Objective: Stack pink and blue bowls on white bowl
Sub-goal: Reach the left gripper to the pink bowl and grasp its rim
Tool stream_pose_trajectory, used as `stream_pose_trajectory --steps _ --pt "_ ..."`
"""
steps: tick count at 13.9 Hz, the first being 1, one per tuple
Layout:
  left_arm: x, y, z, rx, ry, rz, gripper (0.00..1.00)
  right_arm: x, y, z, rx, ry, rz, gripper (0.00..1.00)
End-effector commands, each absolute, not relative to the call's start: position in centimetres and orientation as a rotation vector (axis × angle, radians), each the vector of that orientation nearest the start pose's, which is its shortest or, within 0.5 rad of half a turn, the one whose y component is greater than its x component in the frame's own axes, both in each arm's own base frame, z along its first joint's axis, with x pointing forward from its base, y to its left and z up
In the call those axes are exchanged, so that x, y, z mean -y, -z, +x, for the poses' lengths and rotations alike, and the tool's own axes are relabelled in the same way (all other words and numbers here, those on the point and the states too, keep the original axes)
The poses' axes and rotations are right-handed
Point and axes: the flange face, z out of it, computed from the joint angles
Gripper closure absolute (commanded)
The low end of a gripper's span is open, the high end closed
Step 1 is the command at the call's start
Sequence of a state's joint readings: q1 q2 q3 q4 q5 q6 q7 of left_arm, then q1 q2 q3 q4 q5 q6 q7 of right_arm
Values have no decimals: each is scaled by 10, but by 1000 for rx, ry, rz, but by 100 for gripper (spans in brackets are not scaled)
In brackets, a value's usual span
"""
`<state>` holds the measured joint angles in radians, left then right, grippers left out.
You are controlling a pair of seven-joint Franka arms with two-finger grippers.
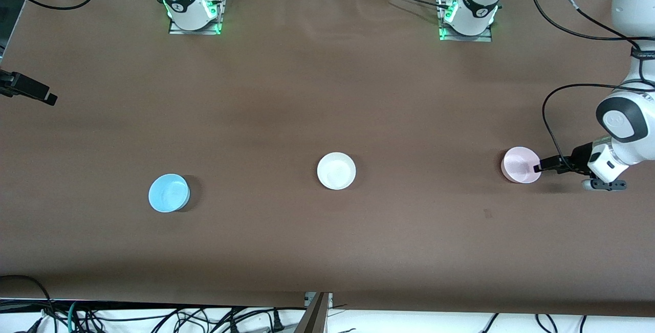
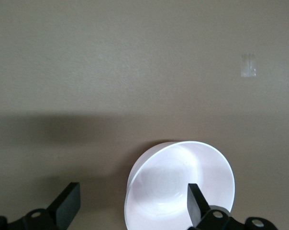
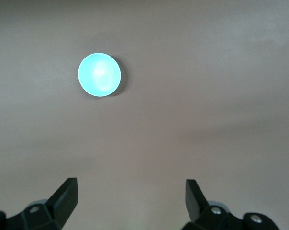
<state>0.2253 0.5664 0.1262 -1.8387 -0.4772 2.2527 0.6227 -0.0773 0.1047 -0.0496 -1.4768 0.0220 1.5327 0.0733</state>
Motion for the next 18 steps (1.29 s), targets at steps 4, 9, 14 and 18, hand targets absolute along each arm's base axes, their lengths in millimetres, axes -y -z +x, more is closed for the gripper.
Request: stream_pose_trajectory --steps 4,9,14,18 --pt "-204 -199 586 -26 59 -3478 46 69 -610 582 -331 -73 -3089 1" --pt "-205 -200 585 -22 58 -3479 100 66 -609 583 -325 -75 -3082 1" --pt "-181 -239 615 57 65 -3509 100 65 -608 583 -326 -76 -3068 1" --pt "-54 -283 660 35 36 -3562 100 65 -606 584 -326 -81 -3068 1"
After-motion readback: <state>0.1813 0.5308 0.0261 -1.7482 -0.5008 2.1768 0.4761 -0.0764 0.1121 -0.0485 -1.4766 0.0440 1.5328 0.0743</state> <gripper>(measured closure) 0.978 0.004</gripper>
